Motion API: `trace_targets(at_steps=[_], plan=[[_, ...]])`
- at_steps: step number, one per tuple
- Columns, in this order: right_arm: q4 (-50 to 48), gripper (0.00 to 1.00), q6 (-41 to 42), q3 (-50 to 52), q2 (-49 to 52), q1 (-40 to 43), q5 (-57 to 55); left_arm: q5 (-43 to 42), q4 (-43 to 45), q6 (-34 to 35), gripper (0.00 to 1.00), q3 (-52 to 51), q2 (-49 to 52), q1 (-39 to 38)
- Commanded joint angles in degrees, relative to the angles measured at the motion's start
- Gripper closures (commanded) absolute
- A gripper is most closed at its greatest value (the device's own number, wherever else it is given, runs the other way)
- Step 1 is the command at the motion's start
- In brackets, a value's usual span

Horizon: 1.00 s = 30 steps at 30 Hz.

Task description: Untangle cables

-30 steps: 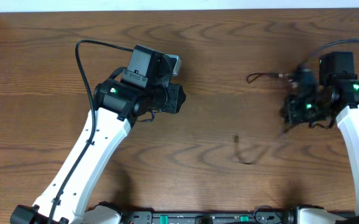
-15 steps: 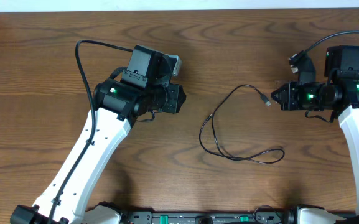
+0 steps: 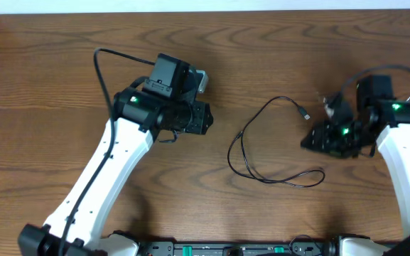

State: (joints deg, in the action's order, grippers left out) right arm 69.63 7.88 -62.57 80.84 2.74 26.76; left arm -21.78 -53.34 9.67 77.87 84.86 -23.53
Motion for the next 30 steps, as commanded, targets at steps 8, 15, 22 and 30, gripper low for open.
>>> trace_targets(at_steps=[8,15,22,30], plan=[[1.2,0.52,6.2,13.4,-0.2,-1.4,-1.0,-2.8,-0.4,0.5,0.57,-1.1,4.9,-0.1],[-8.3,0.49,15.3,20.5,-0.2,-1.3,-5.4,-2.8,-0.4,0.5,0.57,-1.1,4.9,-0.1],[-25.3,0.66,26.4,25.4,-0.2,-1.5,-5.4,-2.8,-0.4,0.5,0.57,-1.1,4.9,-0.1],[-42.7,0.99,26.0,24.9,-0.4,-1.4,-2.6,-2.9,-0.4,0.5,0.57,-1.1,4.9,-0.1]])
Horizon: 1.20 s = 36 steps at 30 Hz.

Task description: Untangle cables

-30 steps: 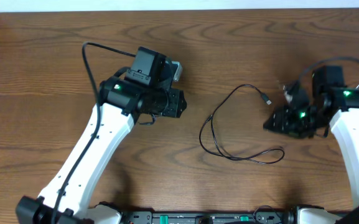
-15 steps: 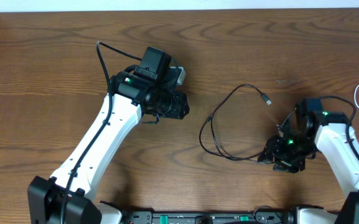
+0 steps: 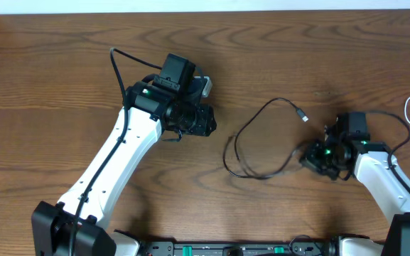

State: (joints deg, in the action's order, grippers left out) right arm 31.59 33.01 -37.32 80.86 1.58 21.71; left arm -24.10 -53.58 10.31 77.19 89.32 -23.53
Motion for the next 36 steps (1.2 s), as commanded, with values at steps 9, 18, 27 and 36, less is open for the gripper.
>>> trace_targets(at_steps=[9,18,27,36], plan=[[-24.5,0.99,-6.7,-18.2,-1.3,1.0,9.1,-0.5,-0.2,-0.1,0.57,-0.5,0.4,-0.1],[-22.1,0.99,-15.2,-38.4,-2.6,3.5,-5.4,-0.5,-0.2,-0.1,0.57,-0.5,0.4,-0.1],[-20.7,0.99,-27.6,-38.5,-1.6,11.2,-34.6,-0.5,-0.2,-0.1,0.57,-0.5,0.4,-0.1],[-21.9,0.99,-29.8,-38.5,-1.4,27.8,-34.1,-0.5,-0.2,-0.1,0.57,-0.5,0.4,-0.1]])
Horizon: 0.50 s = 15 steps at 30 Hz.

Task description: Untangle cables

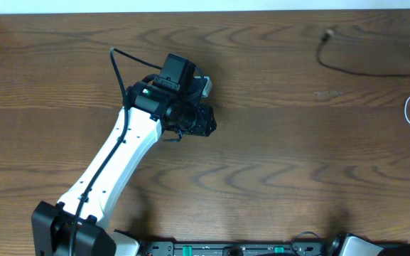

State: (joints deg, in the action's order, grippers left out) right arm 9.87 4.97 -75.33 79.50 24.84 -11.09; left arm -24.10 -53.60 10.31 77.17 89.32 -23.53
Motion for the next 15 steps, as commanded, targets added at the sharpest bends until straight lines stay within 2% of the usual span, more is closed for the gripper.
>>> trace_targets(at_steps=[1,7,14,15], plan=[[0.1,0.99,-1.7,-0.5,0.0,6.6,-0.3,-0.5,-0.1,-0.1,0.57,-0.4,0.4,-0.1],[2.4,0.99,2.3,-0.5,1.9,15.1,2.4,-0.5,-0.1,-0.1,0.57,-0.4,0.4,-0.1],[4.2,0.99,2.3,-0.5,6.8,17.7,11.1,-0.5,-0.1,-0.1,0.57,-0.4,0.4,-0.1],[4.3,0.95,2.3,-0.5,7.3,17.7,13.2,-0.5,-0.1,-0.1,0.57,-0.4,0.4,-0.1]])
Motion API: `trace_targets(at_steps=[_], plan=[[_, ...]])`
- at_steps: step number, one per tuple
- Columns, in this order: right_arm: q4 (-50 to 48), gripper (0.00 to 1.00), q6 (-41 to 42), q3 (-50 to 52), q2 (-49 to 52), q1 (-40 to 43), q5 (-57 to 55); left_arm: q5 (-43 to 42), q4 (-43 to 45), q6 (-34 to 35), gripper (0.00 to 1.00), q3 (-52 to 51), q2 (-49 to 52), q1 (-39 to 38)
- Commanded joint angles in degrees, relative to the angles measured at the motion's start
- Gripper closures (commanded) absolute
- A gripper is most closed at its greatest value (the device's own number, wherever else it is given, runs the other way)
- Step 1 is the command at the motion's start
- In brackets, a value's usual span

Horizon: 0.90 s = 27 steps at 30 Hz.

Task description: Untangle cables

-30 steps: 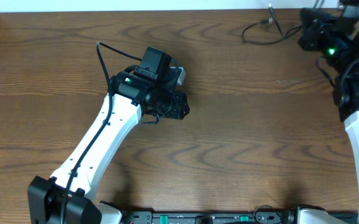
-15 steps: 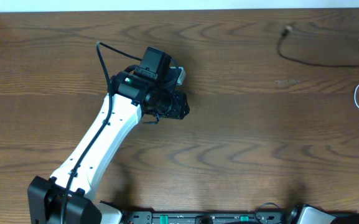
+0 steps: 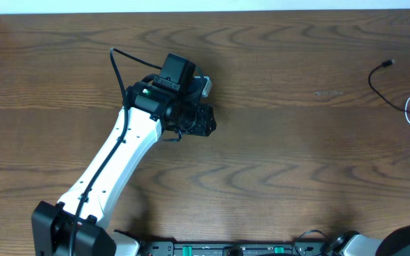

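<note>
A thin black cable (image 3: 373,80) curves in from the right edge of the overhead view, its plug end (image 3: 388,64) lying free on the wood. Just below it a white cable loops at the same edge, apart from the black one as far as the frame shows. My left gripper (image 3: 206,122) hovers left of centre, far from both cables; its fingers are hidden under the black wrist body. Of the right arm only a sliver shows in the bottom right corner, and its gripper is out of view.
The brown wooden table (image 3: 276,171) fills the view. The left arm's white link (image 3: 112,163) slants across the left part from the bottom edge. A black rail (image 3: 226,249) runs along the front edge.
The black cable lay stretched across the far right corner; now only its plug end and a short curve show, lower and nearer the right edge. The left arm has not moved.
The black cable first lay looped mid-table with my right gripper beside its plug end. Then the right gripper sat at the loop's lower right end, the white cable showing at the right edge. Then arm and loop were gone from mid-table, the cable in the far right corner, now at the right edge.
</note>
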State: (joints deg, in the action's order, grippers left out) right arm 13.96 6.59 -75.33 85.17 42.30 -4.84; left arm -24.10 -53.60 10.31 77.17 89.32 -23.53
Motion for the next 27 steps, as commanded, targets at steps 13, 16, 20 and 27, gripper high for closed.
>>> trace_targets(at_steps=[13,16,20,27], plan=[[12.8,0.37,0.6,-0.5,5.9,-3.1,37.2,9.0,0.2,-0.2,0.42,-0.4,0.4,-0.1],[17.7,0.36,-1.0,-0.4,6.5,-6.1,38.7,14.8,1.0,-0.1,0.42,-0.4,0.4,0.1],[23.5,0.34,-5.2,-0.4,7.1,-11.7,38.6,20.7,3.7,-0.1,0.42,-0.4,0.4,0.1],[30.3,0.26,-7.7,-0.4,7.8,-25.3,24.9,30.5,8.3,5.3,0.41,-0.4,0.4,1.8]])
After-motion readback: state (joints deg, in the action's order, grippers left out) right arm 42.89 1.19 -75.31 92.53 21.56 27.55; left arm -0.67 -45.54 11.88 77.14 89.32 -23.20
